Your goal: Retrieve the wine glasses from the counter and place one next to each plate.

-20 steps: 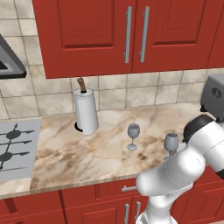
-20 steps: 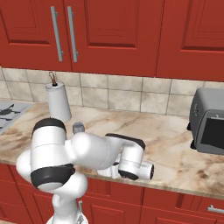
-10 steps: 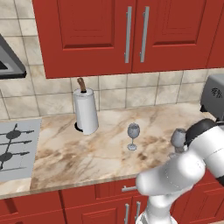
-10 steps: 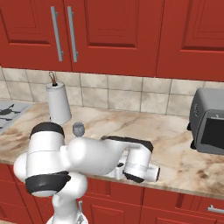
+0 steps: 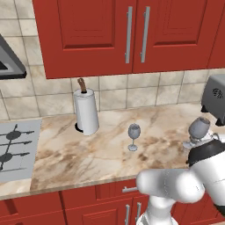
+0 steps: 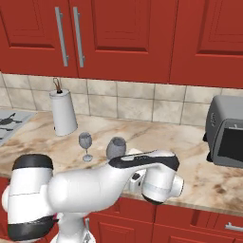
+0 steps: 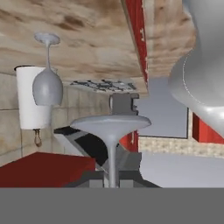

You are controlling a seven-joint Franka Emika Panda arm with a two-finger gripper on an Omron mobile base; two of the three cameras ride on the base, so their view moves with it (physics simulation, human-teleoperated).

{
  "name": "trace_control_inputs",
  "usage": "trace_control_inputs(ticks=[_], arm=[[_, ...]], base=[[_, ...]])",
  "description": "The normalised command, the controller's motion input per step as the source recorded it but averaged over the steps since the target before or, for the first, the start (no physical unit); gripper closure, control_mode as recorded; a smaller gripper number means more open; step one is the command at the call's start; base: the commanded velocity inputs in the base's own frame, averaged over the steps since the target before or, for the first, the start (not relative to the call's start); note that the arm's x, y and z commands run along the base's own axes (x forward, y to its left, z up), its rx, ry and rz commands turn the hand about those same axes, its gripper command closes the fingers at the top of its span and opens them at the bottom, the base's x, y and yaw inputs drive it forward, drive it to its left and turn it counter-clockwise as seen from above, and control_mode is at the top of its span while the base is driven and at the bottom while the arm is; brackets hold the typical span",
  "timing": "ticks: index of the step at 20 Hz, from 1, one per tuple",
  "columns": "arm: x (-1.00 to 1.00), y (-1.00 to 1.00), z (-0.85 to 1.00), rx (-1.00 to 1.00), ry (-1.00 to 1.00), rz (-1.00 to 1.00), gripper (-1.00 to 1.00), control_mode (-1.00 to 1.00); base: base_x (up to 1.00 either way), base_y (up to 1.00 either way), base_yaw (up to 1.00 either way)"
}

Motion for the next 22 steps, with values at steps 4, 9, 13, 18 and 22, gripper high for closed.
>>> trace_control_inputs(ticks=[4,9,13,18,22], arm=[[-0.67,-0.04,1.0,0.01,-0.12,0.0,1.0,-1.0],[-0.63,0.0,1.0,0.0,-0.14,0.0,1.0,-1.0],[-0.46,0.04,0.99,0.0,-0.13,0.0,1.0,-1.0],[-0.19,0.15,0.67,0.0,-0.05,0.01,1.0,-1.0],[0.0,0.29,0.35,0.0,-0.01,0.04,1.0,-1.0]], base=[[0.0,0.0,0.0],[0.0,0.0,0.0],[0.0,0.0,0.0],[0.0,0.0,0.0],[0.0,0.0,0.0]])
